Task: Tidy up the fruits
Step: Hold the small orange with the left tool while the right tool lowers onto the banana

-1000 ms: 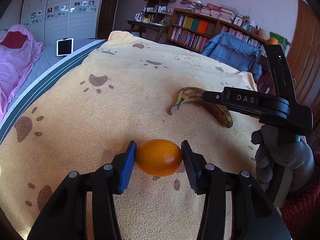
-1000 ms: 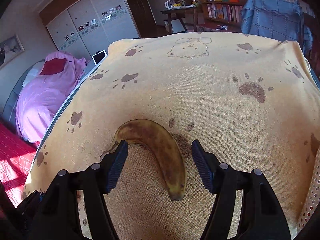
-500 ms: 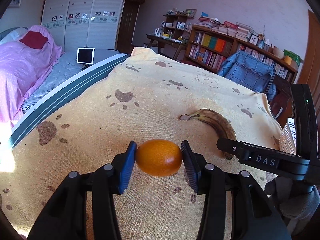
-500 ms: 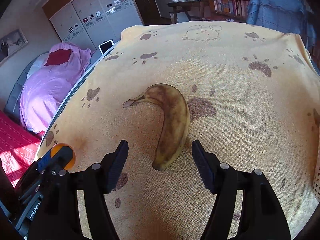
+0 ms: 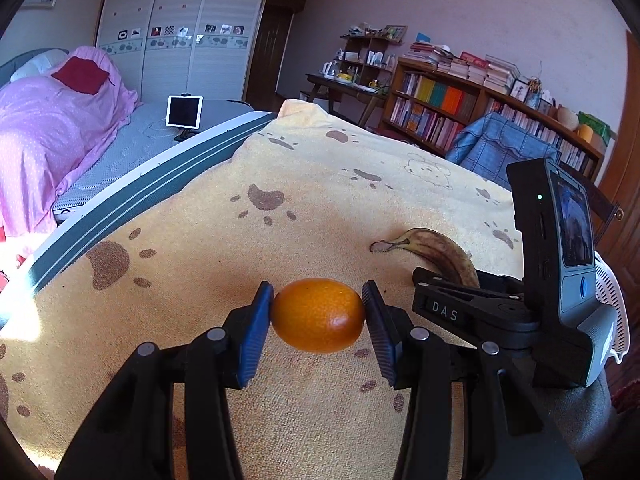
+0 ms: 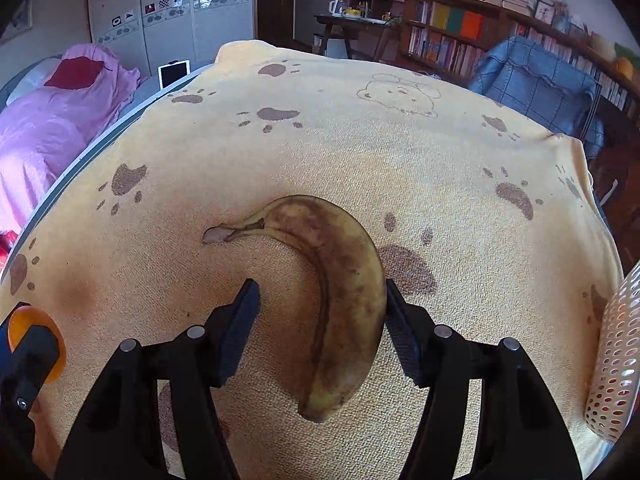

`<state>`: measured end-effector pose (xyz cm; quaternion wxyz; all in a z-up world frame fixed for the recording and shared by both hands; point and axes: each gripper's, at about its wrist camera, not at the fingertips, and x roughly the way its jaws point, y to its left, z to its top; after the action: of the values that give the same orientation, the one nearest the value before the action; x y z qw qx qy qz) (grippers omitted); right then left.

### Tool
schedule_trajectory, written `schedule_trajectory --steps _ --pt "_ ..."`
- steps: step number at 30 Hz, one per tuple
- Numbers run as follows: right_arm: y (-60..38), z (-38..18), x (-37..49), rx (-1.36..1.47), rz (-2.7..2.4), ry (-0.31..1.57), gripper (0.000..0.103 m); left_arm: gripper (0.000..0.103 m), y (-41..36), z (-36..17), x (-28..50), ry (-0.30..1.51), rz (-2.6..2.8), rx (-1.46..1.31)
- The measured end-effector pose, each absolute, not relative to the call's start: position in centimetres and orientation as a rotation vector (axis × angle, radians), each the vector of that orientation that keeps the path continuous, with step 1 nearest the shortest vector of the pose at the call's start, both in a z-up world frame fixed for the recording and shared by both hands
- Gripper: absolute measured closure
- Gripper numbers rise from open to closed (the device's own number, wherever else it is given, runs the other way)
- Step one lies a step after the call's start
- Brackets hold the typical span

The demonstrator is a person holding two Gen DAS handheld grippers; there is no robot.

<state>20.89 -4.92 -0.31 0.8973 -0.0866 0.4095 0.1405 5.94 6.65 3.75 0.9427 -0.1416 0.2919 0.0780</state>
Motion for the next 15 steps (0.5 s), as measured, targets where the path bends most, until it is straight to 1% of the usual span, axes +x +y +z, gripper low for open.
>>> schedule_trajectory --steps 2,4,6,15 --pt "-5.2 -0.3 20.8 -0.171 0.282 0.848 0.050 0.057 6.6 3.7 6.1 0.601 0.155 -0.289" --pt "-5.5 -0.2 20.7 -0.162 0.270 0.850 0.062 0.056 6.5 3.6 6.1 0.606 0.151 -0.290" --pt "-5.8 -0.1 20.5 -0.157 0.267 0.850 0.068 0.057 6.7 3.6 6.2 0.608 0.154 -0.296" --pt "-7.2 0.2 17.7 -0.114 0.262 0.872 0.072 0.057 6.3 3.6 6.1 0.598 0.141 -0.273"
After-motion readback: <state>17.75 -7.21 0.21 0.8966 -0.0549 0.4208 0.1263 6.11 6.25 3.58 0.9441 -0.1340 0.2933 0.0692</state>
